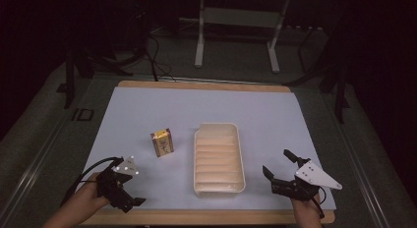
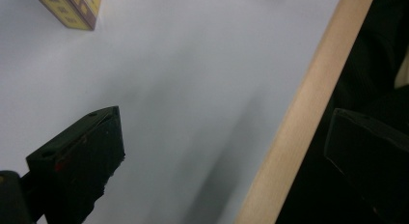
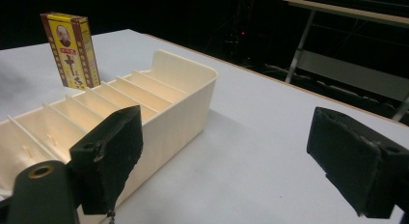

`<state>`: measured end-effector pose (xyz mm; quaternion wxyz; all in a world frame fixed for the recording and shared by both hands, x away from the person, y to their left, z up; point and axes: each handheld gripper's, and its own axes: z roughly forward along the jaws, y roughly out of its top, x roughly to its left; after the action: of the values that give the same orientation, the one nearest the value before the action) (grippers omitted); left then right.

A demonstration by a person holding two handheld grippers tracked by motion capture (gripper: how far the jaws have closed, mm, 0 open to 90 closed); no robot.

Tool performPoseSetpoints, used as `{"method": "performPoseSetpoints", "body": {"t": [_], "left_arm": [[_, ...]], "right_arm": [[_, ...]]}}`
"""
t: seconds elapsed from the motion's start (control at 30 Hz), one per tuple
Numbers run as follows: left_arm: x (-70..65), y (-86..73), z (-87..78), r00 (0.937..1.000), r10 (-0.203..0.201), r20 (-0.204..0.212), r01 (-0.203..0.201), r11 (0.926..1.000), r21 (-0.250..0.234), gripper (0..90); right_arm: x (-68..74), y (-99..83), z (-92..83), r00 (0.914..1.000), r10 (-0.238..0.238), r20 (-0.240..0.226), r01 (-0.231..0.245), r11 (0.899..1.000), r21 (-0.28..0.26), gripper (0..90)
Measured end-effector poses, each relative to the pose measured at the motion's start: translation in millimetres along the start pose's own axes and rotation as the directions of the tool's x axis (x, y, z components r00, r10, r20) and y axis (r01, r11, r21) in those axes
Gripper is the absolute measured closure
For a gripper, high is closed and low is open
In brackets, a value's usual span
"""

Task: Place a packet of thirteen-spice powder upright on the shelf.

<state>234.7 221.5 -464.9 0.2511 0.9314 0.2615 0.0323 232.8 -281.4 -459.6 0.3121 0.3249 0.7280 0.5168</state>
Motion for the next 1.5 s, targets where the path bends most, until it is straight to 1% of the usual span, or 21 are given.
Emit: {"method": "performPoseSetpoints", "body": {"t": [0.1, 0.2, 0.27, 0.3, 0.37, 0.47, 0.5, 0.67, 0.73, 0.77, 0.83, 0.9, 0.97, 1.03, 1.13, 1.17, 1.2, 1.3, 1.37, 1.47, 1.5], "left_arm": [[1.9, -0.2, -1.3, 0.9999, 0.006, 0.011, -0.006, 0.9997, 0.023, 0.7], [5.3, 0.8, -2.7, 1.0000, 0.001, 0.010, -0.002, 0.9965, 0.084, 0.7], [9.8, 2.1, -3.5, 0.9986, -0.042, 0.033, 0.037, 0.9914, 0.126, 0.7], [13.3, 2.5, -4.2, 0.9972, -0.064, 0.038, 0.057, 0.9865, 0.154, 0.7], [15.5, 1.8, -6.6, 0.9985, -0.051, -0.017, 0.053, 0.9871, 0.151, 0.7], [19.4, 1.3, -8.6, 0.9981, -0.059, -0.014, 0.061, 0.9833, 0.172, 0.7], [21.4, 1.0, -7.6, 0.9971, -0.076, -0.004, 0.076, 0.9779, 0.195, 0.6], [30.9, -1.3, -3.4, 0.9954, -0.095, 0.014, 0.088, 0.9624, 0.257, 0.6], [32.3, -0.8, -3.4, 0.9965, -0.082, 0.010, 0.077, 0.9605, 0.268, 0.6], [33.4, -0.4, -3.5, 0.9958, -0.090, 0.019, 0.081, 0.9597, 0.269, 0.6], [35.9, 0.2, -4.8, 0.9936, -0.101, 0.051, 0.085, 0.9630, 0.256, 0.6], [37.4, 1.4, -5.7, 0.9957, -0.087, 0.032, 0.075, 0.9606, 0.267, 0.6], [37.6, 3.5, -6.5, 0.9959, -0.084, 0.034, 0.071, 0.9566, 0.283, 0.6], [36.8, 7.3, -7.7, 0.9979, -0.064, 0.012, 0.057, 0.9524, 0.299, 0.5], [36.0, 12.2, -9.6, 0.9987, -0.048, 0.019, 0.040, 0.9529, 0.301, 0.5], [35.7, 16.8, -11.1, 0.9992, -0.038, 0.010, 0.033, 0.9491, 0.313, 0.5], [35.8, 19.0, -12.4, 0.9994, -0.032, 0.011, 0.027, 0.9493, 0.313, 0.6], [36.9, 25.6, -16.2, 0.9997, -0.020, -0.016, 0.024, 0.9455, 0.325, 0.6], [39.3, 29.6, -19.3, 0.9994, -0.033, -0.008, 0.034, 0.9436, 0.329, 0.6], [42.1, 35.4, -23.3, 0.9991, -0.032, -0.026, 0.039, 0.9392, 0.341, 0.6], [42.5, 36.9, -24.5, 0.9992, -0.028, -0.027, 0.036, 0.9408, 0.337, 0.6]], "right_arm": [[0.3, -0.1, 0.2, 1.0000, 0.002, -0.002, -0.002, 1.000, 0.002, 12.6], [0.8, 0.0, 0.2, 1.0000, 0.001, -0.006, -0.001, 1.000, 0.001, 12.5], [0.8, 0.2, 0.3, 1.0000, 0.001, -0.006, -0.001, 1.000, 0.000, 12.6], [0.9, 0.2, 0.2, 1.0000, 0.000, -0.004, 0.000, 1.000, 0.001, 12.5], [1.1, 0.2, 0.0, 1.0000, 0.002, -0.005, -0.002, 1.000, -0.001, 12.5], [1.4, 0.3, -0.3, 1.0000, -0.003, -0.006, 0.003, 1.000, 0.000, 12.6], [1.5, 0.3, -0.3, 1.0000, -0.002, -0.006, 0.002, 1.000, 0.000, 12.6], [2.0, 0.3, 0.1, 0.9999, -0.007, -0.010, 0.007, 1.000, 0.003, 12.6], [2.4, 0.6, -0.4, 0.9999, -0.009, -0.012, 0.009, 1.000, 0.000, 12.6], [2.6, 0.7, -0.5, 0.9999, -0.011, -0.011, 0.011, 1.000, 0.000, 12.6], [2.9, 0.7, -0.2, 0.9998, -0.012, -0.014, 0.012, 1.000, 0.000, 12.6], [2.9, 1.1, 0.4, 0.9996, -0.019, -0.020, 0.019, 1.000, 0.005, 12.6], [3.1, 1.4, 0.4, 0.9994, -0.026, -0.021, 0.026, 1.000, 0.006, 12.6], [3.0, 1.6, 0.3, 0.9993, -0.027, -0.025, 0.027, 1.000, 0.004, 12.6], [3.3, 1.7, 0.4, 0.9992, -0.030, -0.026, 0.030, 1.000, 0.004, 12.6], [3.3, 1.7, 0.5, 0.9992, -0.030, -0.028, 0.030, 1.000, 0.005, 12.6], [3.4, 1.6, 0.8, 0.9991, -0.032, -0.029, 0.032, 0.999, 0.008, 12.6], [3.9, 1.4, 1.2, 0.9989, -0.032, -0.034, 0.032, 0.999, 0.012, 12.6], [4.2, 1.4, 1.5, 0.9987, -0.035, -0.036, 0.036, 0.999, 0.015, 12.6], [4.5, 1.5, 1.7, 0.9985, -0.037, -0.040, 0.038, 0.999, 0.014, 12.6], [4.5, 1.5, 1.6, 0.9985, -0.036, -0.041, 0.037, 0.999, 0.015, 12.6]]}}
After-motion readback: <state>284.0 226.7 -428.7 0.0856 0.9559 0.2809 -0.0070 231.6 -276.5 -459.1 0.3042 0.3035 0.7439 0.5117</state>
